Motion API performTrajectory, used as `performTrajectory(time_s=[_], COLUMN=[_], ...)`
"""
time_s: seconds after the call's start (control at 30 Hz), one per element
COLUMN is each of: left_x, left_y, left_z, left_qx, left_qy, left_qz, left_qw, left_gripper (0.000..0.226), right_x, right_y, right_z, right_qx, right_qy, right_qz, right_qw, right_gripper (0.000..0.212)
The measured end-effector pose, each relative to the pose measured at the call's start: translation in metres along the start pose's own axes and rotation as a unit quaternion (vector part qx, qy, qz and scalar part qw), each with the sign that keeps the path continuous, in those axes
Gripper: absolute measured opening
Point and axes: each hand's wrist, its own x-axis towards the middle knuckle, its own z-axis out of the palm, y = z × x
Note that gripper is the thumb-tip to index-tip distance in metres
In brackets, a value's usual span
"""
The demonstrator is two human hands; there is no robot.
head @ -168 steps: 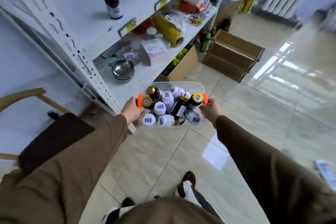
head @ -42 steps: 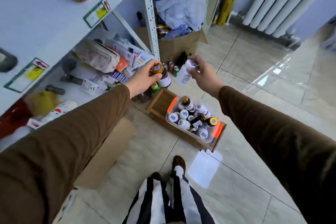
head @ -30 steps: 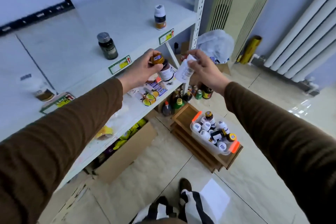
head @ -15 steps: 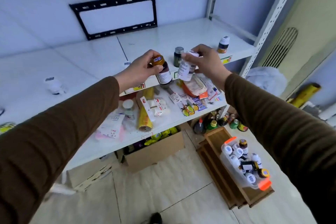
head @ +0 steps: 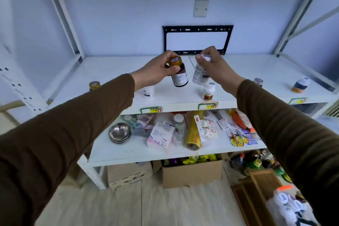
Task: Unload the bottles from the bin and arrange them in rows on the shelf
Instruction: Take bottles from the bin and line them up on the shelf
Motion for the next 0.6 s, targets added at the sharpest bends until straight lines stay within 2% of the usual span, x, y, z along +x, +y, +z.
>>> performTrajectory(time_s=[0.13,0.27,0.43,0.6], left_x=[-0.017,-0.025,-0.017,0.0], left_y=[-0.024,-0.046,-0.069,-0.106], left_z=[-0.061,-0.108,-0.154,-0.193], left_qx=[0.001,0.013,0.068,0.135], left_qy=[0.018,0.046,0.079,0.073], left_qz=[-0.001,-0.009,-0.014,-0.053], left_qw=[1.0,0.999,0.994,0.987], left_gripper=[0.018,0.023,0.029,0.026], right_x=[0.029,0.057,0.094,0.13], right_y=[-0.027,-0.044,-0.051,-0.04], right_z=[0.057,0.099,0.135,0.165], right_qx=[0.039,0.045,0.031,0.028], right_qy=[-0.028,-0.06,-0.073,-0.078], right_qz=[0.012,0.024,-0.001,-0.018], right_qw=[0.999,0.997,0.997,0.996], right_gripper=[0.03,0.025,0.026,0.031])
